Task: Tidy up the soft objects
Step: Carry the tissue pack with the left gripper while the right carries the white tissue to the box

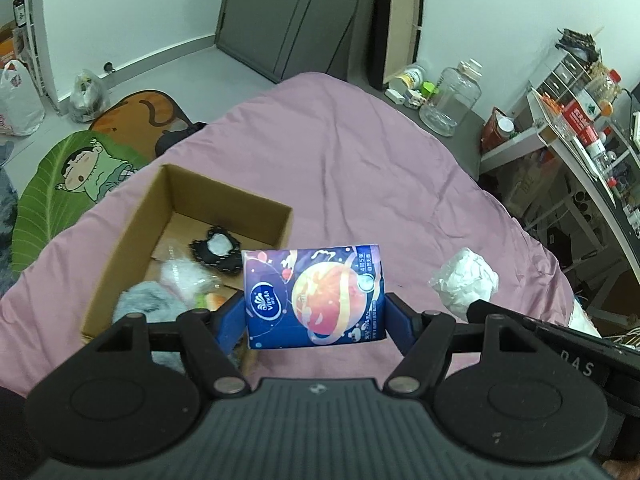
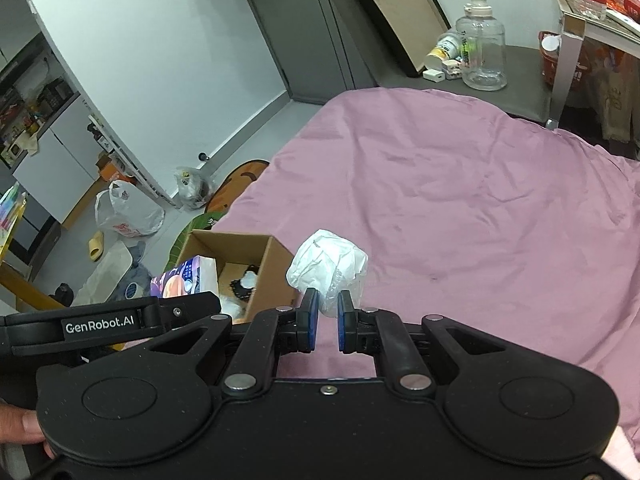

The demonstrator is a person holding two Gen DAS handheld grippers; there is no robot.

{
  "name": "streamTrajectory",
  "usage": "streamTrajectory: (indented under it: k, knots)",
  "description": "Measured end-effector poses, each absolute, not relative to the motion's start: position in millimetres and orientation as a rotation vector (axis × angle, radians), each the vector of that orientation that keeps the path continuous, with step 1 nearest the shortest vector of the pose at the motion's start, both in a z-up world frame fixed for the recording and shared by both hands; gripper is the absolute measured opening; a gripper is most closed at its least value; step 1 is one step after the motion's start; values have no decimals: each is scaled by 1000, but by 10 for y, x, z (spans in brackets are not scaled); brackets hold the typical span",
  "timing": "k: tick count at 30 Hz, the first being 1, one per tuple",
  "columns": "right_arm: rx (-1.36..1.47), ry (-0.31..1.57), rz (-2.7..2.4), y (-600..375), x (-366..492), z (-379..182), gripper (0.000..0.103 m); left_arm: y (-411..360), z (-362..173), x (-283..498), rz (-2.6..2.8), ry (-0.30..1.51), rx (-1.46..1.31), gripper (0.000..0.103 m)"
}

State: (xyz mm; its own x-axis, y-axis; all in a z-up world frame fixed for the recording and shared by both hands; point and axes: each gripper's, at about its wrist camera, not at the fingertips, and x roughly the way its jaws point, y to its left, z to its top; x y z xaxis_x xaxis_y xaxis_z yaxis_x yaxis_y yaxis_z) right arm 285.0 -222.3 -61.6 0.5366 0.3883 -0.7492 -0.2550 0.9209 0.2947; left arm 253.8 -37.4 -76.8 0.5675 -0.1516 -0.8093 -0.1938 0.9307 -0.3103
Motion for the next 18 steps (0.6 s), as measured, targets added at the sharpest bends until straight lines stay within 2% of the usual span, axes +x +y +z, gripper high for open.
streamTrajectory:
  k: [18]
  knots:
    - [148,908,393,-1705,2795,-576,10,195,-711,2480,31,962,-390,71]
